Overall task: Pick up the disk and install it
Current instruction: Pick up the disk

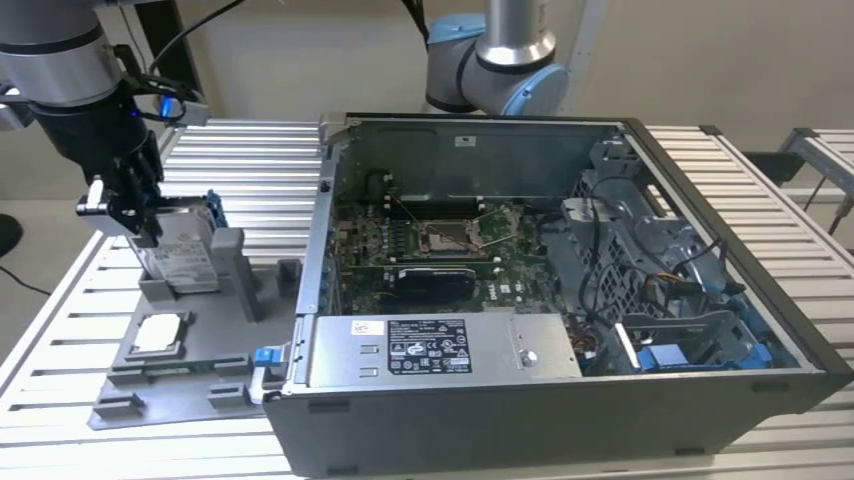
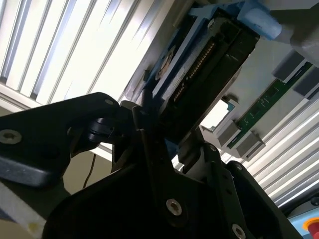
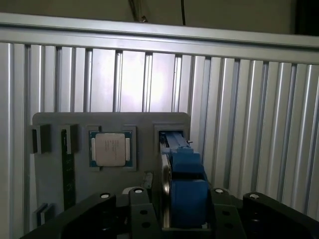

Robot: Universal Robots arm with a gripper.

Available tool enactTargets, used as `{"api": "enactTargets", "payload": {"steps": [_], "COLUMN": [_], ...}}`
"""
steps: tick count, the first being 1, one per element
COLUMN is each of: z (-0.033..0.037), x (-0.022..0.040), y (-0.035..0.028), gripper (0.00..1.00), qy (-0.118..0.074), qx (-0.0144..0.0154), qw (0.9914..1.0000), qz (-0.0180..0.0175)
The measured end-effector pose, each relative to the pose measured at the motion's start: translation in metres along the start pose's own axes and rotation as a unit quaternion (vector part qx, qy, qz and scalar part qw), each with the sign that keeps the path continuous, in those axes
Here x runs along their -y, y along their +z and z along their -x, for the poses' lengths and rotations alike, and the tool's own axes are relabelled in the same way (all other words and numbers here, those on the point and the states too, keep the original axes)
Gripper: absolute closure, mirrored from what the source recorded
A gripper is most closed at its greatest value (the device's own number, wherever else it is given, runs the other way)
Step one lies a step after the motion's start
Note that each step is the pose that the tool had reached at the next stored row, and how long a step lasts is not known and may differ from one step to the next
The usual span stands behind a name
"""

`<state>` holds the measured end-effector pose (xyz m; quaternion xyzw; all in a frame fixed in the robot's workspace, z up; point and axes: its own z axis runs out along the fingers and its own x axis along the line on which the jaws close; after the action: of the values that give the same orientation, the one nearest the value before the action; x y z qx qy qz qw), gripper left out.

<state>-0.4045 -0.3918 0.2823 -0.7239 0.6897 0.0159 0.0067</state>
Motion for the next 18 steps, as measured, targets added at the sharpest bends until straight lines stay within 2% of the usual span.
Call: {"api": "enactTargets", "payload": {"steps": [1, 2, 18], "z": [0.0, 0.0, -0.0005], "x": [0.0, 0.0, 0.0], "y": [0.0, -0.0001, -0.0007], "gripper": [0.0, 1.0, 1.0], "qy": [0.0, 0.0, 0.0], "qx": [0.0, -0.0001, -0.0009], "qw": [1.0, 1.0, 1.0], "qz": [0.0, 0.0001, 0.0002]}}
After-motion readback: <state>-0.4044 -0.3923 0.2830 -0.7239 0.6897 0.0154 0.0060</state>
